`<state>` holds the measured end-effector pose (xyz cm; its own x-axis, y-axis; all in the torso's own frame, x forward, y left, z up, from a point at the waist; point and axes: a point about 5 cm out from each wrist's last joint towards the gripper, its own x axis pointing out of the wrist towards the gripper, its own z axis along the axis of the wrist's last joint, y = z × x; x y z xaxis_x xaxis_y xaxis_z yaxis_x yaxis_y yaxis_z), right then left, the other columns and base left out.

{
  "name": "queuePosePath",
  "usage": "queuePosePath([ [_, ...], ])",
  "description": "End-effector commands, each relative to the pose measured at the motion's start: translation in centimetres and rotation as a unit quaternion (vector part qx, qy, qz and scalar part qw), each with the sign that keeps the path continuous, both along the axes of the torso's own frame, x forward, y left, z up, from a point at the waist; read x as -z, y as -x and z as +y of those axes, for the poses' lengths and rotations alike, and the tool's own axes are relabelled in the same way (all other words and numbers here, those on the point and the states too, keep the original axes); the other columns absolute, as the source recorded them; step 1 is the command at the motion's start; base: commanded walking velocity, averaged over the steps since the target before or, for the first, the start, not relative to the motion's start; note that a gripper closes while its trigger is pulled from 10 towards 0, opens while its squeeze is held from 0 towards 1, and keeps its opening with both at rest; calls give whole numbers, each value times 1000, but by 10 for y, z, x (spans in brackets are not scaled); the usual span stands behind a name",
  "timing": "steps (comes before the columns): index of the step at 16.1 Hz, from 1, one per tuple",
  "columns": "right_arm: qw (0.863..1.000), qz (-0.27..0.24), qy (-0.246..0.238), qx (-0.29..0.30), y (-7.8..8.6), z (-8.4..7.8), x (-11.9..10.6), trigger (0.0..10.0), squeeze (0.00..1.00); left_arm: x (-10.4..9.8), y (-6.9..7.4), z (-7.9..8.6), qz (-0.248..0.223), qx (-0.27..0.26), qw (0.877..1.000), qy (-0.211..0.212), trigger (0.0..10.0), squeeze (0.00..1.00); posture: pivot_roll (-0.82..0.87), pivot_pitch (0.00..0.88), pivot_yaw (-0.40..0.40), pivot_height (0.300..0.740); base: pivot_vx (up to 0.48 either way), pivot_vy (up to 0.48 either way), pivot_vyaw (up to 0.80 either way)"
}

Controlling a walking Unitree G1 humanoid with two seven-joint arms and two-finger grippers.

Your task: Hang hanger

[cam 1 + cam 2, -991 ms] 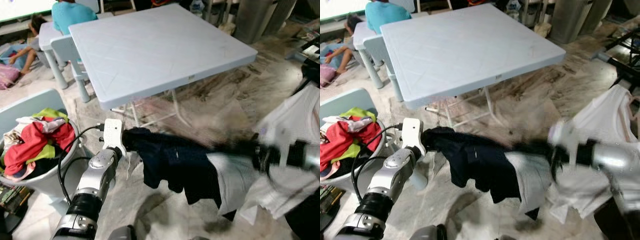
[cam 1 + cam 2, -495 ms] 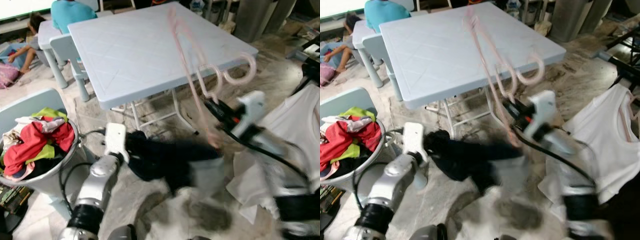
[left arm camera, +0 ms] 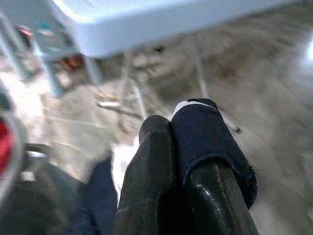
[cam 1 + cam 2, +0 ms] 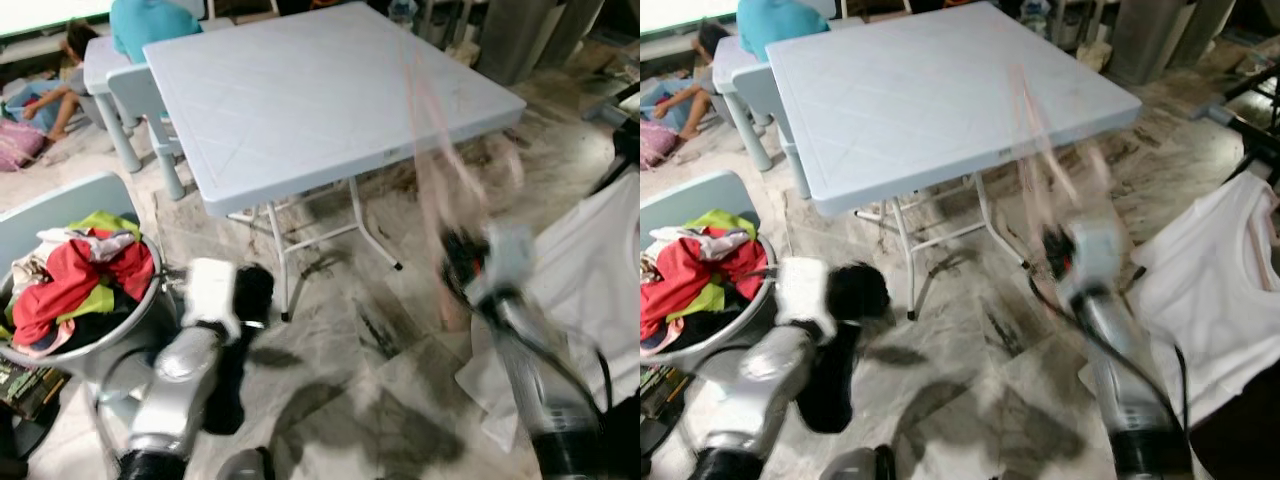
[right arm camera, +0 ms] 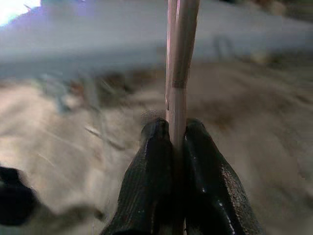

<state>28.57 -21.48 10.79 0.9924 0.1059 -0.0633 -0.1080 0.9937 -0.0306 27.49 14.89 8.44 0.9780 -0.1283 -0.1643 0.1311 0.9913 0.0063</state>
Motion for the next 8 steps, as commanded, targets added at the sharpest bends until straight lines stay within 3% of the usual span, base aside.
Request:
queuePosePath([
  [1, 999, -24, 15, 40, 6, -9, -5, 0, 0, -18, 4, -1, -46, -3, 999, -5, 5961, 0, -36, 41, 29, 740, 0, 0, 0],
  [2, 998, -21, 17, 63, 14, -13, 2, 0, 0, -23, 10, -5, -60, 12, 998, -25, 10000, 0, -36, 44, 35, 740, 0, 0, 0],
  [8, 998, -30, 22, 50, 18, 2, 3, 0, 0, -40, 10, -8, -85, -1, 996, 3, 10000, 0, -34, 41, 30, 740, 0, 0, 0],
])
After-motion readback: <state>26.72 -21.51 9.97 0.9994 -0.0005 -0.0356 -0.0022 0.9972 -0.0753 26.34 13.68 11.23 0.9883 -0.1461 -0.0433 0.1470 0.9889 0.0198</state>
